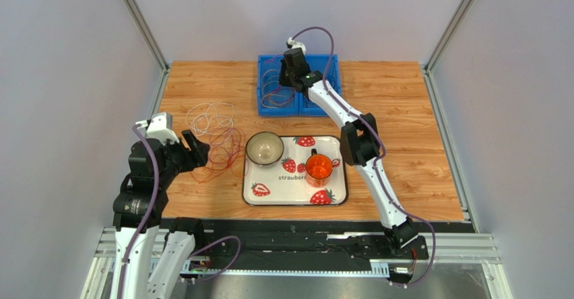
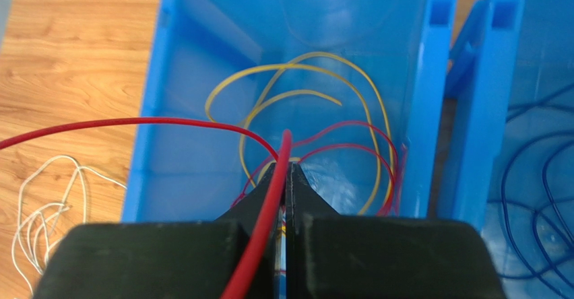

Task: Untangle the cables
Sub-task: Place the cable in the bin.

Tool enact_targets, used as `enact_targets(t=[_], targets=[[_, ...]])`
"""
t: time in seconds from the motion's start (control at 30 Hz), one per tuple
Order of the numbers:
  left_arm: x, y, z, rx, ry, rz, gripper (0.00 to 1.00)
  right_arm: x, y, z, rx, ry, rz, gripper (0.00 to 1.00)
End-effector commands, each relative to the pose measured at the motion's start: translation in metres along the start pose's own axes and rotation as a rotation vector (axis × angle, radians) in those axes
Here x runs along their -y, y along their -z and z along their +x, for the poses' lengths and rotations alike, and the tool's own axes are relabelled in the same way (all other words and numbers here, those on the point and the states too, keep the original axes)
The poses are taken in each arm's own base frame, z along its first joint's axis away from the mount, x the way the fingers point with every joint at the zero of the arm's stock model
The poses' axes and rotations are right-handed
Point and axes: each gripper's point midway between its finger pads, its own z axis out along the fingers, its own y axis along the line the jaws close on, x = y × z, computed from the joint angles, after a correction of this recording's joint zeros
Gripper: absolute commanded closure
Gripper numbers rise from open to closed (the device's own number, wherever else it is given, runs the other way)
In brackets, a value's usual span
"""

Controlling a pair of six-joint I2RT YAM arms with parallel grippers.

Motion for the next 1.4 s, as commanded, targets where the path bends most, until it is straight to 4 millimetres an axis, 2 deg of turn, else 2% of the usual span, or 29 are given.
enact_targets(t=[0.0,0.03,0.07,0.17,0.27,0.43,0.53,0.6,0.67,0.7,0.77,0.83,0.87,0.93,1.17,1.23,1.3,1.37], targets=[[0.002,0.001,-0.003,0.02,-0.019,0.014,0.27,-0.006,0.027,-0.015,-0.034,-0.05,0.007,0.98],[0.002,0.001,-0.003,0.022,-0.019,0.017,0.27,-0.009,0.027,-0.01,-0.053,-0.051,-0.009,0.92],[0.002,0.001,-0.003,0.022,-0.018,0.014,0.27,-0.009,0.028,-0.009,-0.061,-0.054,-0.01,0.74],[0.002,0.002,-0.004,0.026,-0.019,0.016,0.27,-0.012,0.034,-0.012,-0.065,-0.065,-0.018,0.42],[0.003,0.003,-0.004,0.029,-0.019,0.019,0.28,-0.02,0.043,-0.02,-0.062,-0.076,-0.044,0.22],[0.003,0.004,-0.004,0.032,-0.02,0.022,0.28,-0.033,0.065,-0.045,-0.029,-0.087,-0.08,0.2],[0.003,0.004,-0.004,0.033,-0.02,0.024,0.28,-0.026,0.072,-0.048,-0.047,-0.117,-0.037,0.19],[0.004,0.004,-0.004,0.031,-0.02,0.025,0.28,-0.012,0.075,-0.031,-0.125,-0.189,0.008,0.2],[0.004,0.004,-0.004,0.032,-0.02,0.025,0.28,-0.015,0.08,-0.014,-0.213,-0.242,-0.027,0.24],[0.003,0.004,-0.004,0.033,-0.018,0.024,0.28,-0.02,0.08,0.003,-0.275,-0.272,-0.054,0.24],[0.004,0.004,-0.004,0.033,-0.02,0.027,0.28,-0.024,0.081,0.019,-0.33,-0.282,-0.064,0.17],[0.005,0.005,-0.004,0.033,-0.02,0.032,0.28,-0.019,0.084,0.029,-0.373,-0.278,-0.038,0.1],[0.005,0.005,-0.004,0.034,-0.02,0.034,0.28,-0.012,0.082,0.035,-0.394,-0.287,-0.019,0.09],[0.006,0.006,-0.004,0.038,-0.019,0.037,0.28,-0.009,0.086,0.046,-0.453,-0.3,-0.027,0.08],[0.007,-0.002,0.001,-0.005,-0.002,0.04,0.28,-0.013,0.103,0.065,-0.553,-0.271,-0.052,0.08],[0.007,-0.005,0.001,-0.011,0.02,0.035,0.28,-0.008,0.109,0.073,-0.592,-0.254,-0.037,0.08],[0.013,-0.01,0.003,-0.03,0.051,0.062,0.28,-0.002,0.113,0.079,-0.612,-0.216,-0.018,0.08],[0.028,-0.019,0.001,-0.038,0.094,0.136,0.32,0.003,0.12,0.084,-0.632,-0.176,0.001,0.08]])
